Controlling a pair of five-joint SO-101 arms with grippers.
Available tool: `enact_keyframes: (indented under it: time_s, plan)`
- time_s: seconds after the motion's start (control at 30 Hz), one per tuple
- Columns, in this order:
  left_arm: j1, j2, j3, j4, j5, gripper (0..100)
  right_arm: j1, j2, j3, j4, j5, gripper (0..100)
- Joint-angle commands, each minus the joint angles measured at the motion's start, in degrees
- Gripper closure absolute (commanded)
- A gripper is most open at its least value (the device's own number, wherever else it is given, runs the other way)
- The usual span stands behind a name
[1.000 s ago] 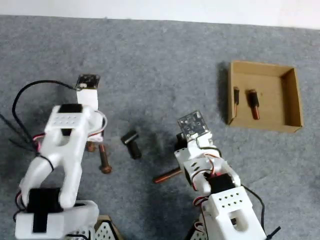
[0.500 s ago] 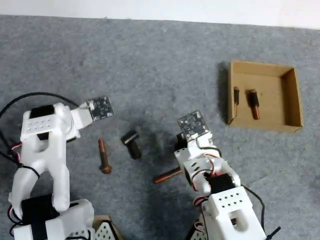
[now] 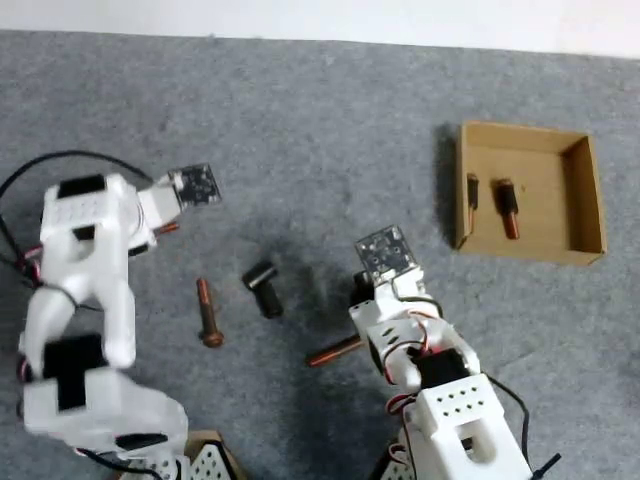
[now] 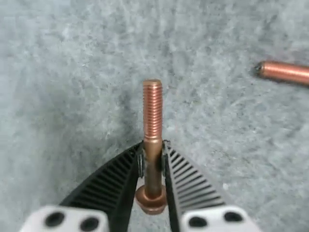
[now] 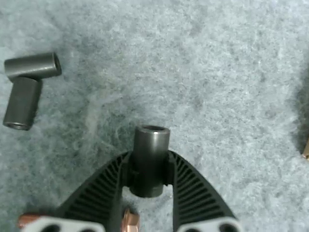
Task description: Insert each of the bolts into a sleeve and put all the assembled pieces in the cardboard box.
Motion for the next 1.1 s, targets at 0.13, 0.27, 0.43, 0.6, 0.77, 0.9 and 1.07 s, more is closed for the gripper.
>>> enact_keyframes:
  time_s: [0.13, 0.27, 0.43, 0.6, 0.77, 0.9, 1.07]
  plan:
    - [-2.15, 11.03, -23.25, 13.98, 15.12, 75, 0.66, -1.1, -0.4, -1.63, -0.09, 98.9]
    - [-4.18, 10.15, -27.74, 13.98, 39.21, 60, 0.66, -1.1, -0.4, -1.63, -0.09, 98.9]
    - [-3.91, 9.8, -30.55, 17.58, 66.99, 62, 0.66, -1.1, -0.4, -1.63, -0.09, 98.9]
    - [-3.38, 10.42, -30.81, 25.85, 105.93, 67, 0.66, -1.1, -0.31, -1.63, -0.09, 98.9]
    - [2.33, 10.42, -25.45, 29.89, 129.23, 73, 0.66, -1.01, -0.31, -1.63, -0.09, 98.9]
    - [2.68, 10.42, -22.64, 29.98, 137.58, 73, 0.66, -1.01, -0.31, -1.63, -0.09, 98.9]
    - [2.33, 10.42, -22.37, 26.46, 143.12, 73, 0.66, -0.92, -0.22, -1.63, -0.09, 98.9]
